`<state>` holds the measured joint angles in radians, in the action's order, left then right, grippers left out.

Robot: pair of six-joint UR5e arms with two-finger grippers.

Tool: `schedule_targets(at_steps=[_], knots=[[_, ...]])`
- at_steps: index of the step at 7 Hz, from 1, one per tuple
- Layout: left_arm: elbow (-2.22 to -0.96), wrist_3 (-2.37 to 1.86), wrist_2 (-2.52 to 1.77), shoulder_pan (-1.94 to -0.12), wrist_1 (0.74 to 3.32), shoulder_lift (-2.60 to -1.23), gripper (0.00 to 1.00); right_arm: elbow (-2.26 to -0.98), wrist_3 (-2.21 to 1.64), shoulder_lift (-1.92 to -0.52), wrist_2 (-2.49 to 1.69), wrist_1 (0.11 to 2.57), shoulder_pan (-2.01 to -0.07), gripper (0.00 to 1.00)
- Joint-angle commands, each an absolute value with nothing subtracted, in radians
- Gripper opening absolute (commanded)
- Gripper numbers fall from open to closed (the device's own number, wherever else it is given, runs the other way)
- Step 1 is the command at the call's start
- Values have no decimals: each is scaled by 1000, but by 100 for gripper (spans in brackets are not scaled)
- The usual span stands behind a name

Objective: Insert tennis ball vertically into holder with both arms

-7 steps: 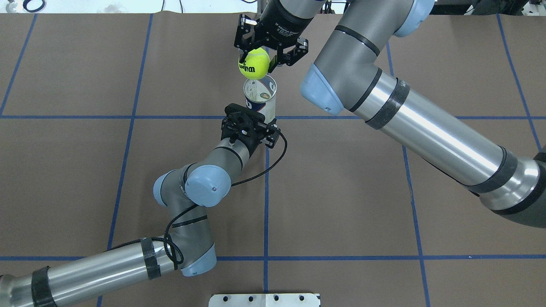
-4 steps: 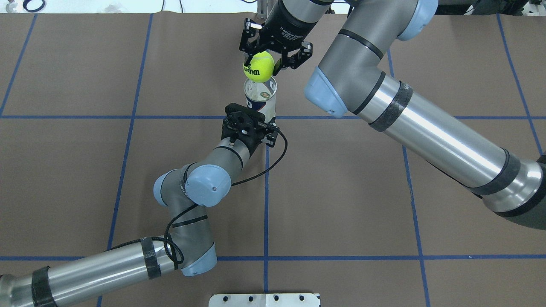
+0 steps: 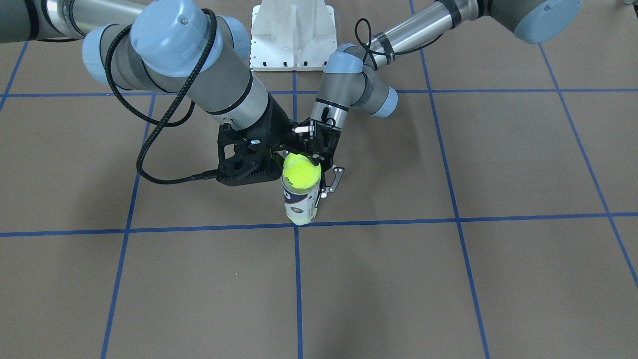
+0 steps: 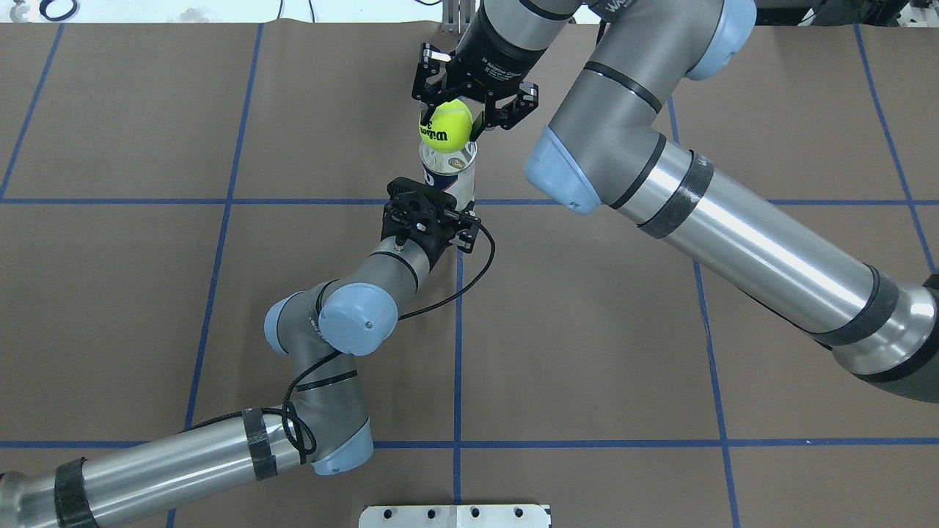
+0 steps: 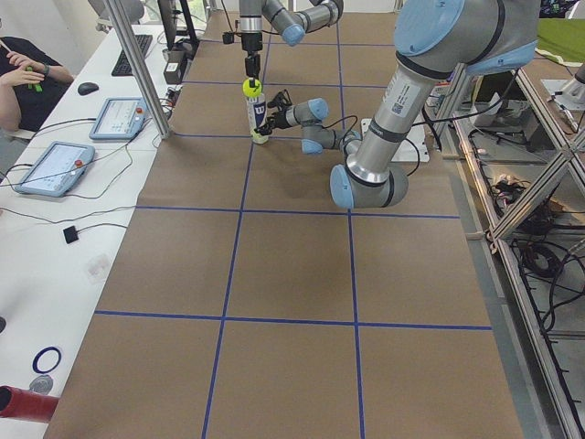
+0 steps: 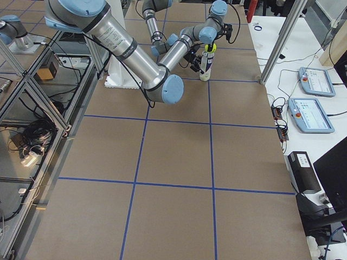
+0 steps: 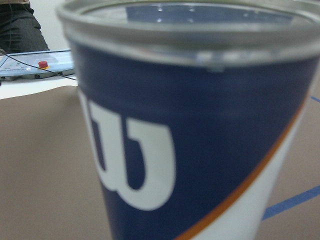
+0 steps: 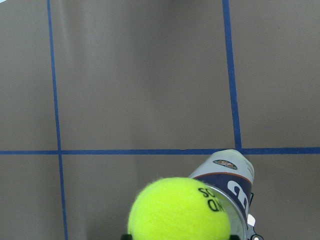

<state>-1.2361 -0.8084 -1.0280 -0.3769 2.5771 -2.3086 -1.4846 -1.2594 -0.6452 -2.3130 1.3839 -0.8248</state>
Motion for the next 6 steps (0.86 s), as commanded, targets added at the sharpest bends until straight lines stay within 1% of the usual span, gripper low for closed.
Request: schedule_targets(at_steps=[1,2,3,4,6], knots=[[-1236,-808,-1028,-377,2577,-2309,72,-1513,-1259,-669,-2309,1391,-813,0],[-1236,-808,-1028,-377,2577,-2307,72,-1508,-1259,-664,-2301,1391,-808,28],[-1236,-808,-1028,-377,2577,-2309,72,-1509,-1259,-664,-2289,1391,-805,95],[-1236,-808,-1028,-377,2577,-2309,72,-1506,-1259,-661,-2286,1391,-802,98],[-1236,-808,-1029,-377,2577,-2309,72,-1511,-1259,-660,-2286,1391,-802,98]])
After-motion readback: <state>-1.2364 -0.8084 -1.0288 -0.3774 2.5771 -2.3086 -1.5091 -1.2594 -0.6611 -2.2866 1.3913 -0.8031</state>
